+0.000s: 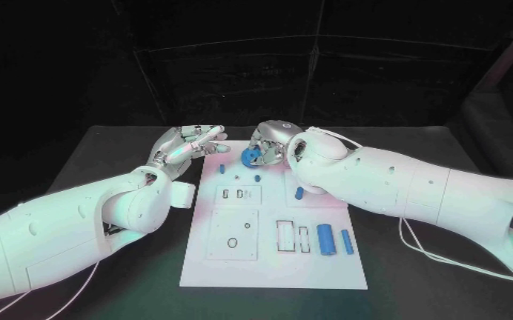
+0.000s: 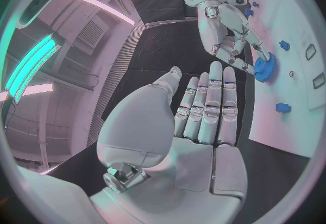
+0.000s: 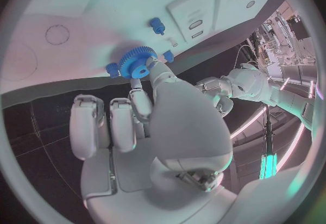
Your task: Assemble the parts on the task board
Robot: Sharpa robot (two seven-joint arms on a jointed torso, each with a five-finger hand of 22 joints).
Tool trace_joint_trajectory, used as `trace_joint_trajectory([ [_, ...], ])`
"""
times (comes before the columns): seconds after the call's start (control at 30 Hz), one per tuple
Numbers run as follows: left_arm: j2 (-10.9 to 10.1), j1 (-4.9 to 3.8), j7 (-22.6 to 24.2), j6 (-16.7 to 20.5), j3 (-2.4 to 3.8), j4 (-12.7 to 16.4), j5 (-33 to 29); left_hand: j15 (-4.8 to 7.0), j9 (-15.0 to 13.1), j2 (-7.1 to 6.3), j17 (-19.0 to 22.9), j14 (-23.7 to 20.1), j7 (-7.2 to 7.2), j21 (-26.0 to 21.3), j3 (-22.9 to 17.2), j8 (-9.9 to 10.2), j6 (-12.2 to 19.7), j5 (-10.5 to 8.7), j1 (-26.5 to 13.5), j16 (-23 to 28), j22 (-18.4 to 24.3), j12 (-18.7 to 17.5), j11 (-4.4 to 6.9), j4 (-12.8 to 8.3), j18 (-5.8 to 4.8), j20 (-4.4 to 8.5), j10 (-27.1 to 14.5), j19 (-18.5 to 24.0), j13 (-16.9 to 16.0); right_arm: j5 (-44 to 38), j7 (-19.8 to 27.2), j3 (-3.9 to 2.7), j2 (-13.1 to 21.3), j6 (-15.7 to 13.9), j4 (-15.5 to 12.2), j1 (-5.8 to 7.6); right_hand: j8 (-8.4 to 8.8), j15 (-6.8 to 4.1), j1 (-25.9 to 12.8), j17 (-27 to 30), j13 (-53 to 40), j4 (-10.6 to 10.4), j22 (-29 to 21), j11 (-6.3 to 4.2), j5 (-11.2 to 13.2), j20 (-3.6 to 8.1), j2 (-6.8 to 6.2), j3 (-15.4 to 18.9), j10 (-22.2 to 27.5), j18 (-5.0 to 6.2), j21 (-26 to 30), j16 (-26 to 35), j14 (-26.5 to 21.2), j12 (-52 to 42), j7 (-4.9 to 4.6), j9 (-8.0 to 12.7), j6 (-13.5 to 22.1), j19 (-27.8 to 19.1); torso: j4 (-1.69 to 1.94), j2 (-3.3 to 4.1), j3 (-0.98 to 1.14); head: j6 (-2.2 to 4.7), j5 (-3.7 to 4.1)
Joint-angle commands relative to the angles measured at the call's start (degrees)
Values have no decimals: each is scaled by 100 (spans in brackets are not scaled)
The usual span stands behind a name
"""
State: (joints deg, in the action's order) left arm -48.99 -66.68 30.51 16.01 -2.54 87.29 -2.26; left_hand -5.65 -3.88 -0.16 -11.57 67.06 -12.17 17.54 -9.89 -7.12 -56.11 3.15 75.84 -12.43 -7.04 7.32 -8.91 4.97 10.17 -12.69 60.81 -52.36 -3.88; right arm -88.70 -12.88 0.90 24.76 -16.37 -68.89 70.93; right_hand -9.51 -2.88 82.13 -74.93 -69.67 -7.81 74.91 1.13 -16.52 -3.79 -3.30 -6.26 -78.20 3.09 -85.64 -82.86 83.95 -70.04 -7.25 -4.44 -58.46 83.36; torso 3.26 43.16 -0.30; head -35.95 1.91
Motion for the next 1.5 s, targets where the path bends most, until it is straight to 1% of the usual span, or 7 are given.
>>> trace_joint_trajectory([
  [0.03, 9, -10, 43, -70, 6, 2, 26, -31, 3, 1, -8, -6, -7, -34, -6, 24, -15, 16, 48, 35, 6, -36, -8, -28, 37, 8, 14, -23, 3, -212, -173, -2, -33, 232, 36, 6, 33, 49, -78, -100, 14, -22, 598, 46, 34, -25, 9, -16, 19, -93, -21, 1, 338, 32, 77, -354, -221, 15, -8, 2, 4, 0, -5],
  [0.13, 11, -10, 41, -70, 6, 1, 26, -31, 3, 1, -8, -6, -7, -34, -6, 24, -15, 16, 48, 35, 6, -36, -8, -28, 37, 8, 14, -23, 3, -245, -198, -1, -52, 223, 76, 3, 69, 58, -84, -93, 52, -25, 596, 57, 39, -31, 2, -39, 51, -92, -19, 6, 335, 78, 61, -348, -181, 12, -9, 2, 3, 0, -4],
  [0.43, 15, -10, 4, -95, 6, -7, 26, -32, 3, 0, -12, -5, -7, -36, -3, 26, -19, 16, 38, 38, 8, -39, -8, -26, 37, 7, 18, -23, 3, -176, -176, 0, -124, 225, 198, 0, 587, 243, -206, -49, 576, -98, 522, 282, 132, -188, -102, -146, 471, -76, 23, 39, 320, 675, -198, -173, 634, -51, -6, 2, 2, -2, -19],
  [0.83, 2, -10, -17, -97, 6, -2, 26, -32, 3, -1, -13, -5, -7, -37, -2, 27, -19, 16, 33, 41, 9, -41, -8, -25, 37, 7, 19, -23, 3, -95, -141, 0, -136, 503, 224, 0, 547, 340, -802, -34, 755, -568, 489, 380, 16, -305, -216, 206, 599, -64, 46, 53, 310, 830, -284, -47, 922, -84, -8, 0, 0, -13, -23],
  [1.0, -4, -10, -19, -96, 6, 0, 26, -32, 3, -1, -13, -5, -7, -37, -2, 27, -19, 16, 33, 41, 9, -41, -8, -25, 37, 7, 19, -23, 3, -38, -80, 2, -38, 237, 136, 0, 475, 327, -933, -50, 620, -741, 518, 359, -69, -301, -169, 334, 503, -70, 32, 44, 314, 666, -254, -57, 780, -62, -6, 0, 4, -13, -30],
  [1.27, -55, -10, -12, -92, 6, 9, 26, -33, 3, -1, -16, -6, -7, -38, -2, 29, -19, 17, 29, 44, 11, -45, -8, -25, 37, 7, 20, -22, 3, 729, 762, 5, 743, -1018, -589, -1, 412, 272, -475, -110, 301, -520, 584, 297, -424, -251, -106, 273, 302, -84, -2, 11, 328, 321, -195, -48, 621, -13, -35, -5, 8, 6, -5],
  [1.5, -110, -11, -2, -79, 5, 34, 25, -33, 3, -1, -17, -6, -6, -39, -3, 30, -20, 17, 30, 46, 12, -46, -8, -26, 37, 6, 21, -22, 3, 1865, 1559, 6, 1725, -738, -1043, 8, 448, 265, -101, -94, 356, -256, 554, 294, -291, -236, -172, 233, 369, -77, 18, 27, 319, 393, -203, -11, 649, -42, -112, -27, 15, 61, 43],
])
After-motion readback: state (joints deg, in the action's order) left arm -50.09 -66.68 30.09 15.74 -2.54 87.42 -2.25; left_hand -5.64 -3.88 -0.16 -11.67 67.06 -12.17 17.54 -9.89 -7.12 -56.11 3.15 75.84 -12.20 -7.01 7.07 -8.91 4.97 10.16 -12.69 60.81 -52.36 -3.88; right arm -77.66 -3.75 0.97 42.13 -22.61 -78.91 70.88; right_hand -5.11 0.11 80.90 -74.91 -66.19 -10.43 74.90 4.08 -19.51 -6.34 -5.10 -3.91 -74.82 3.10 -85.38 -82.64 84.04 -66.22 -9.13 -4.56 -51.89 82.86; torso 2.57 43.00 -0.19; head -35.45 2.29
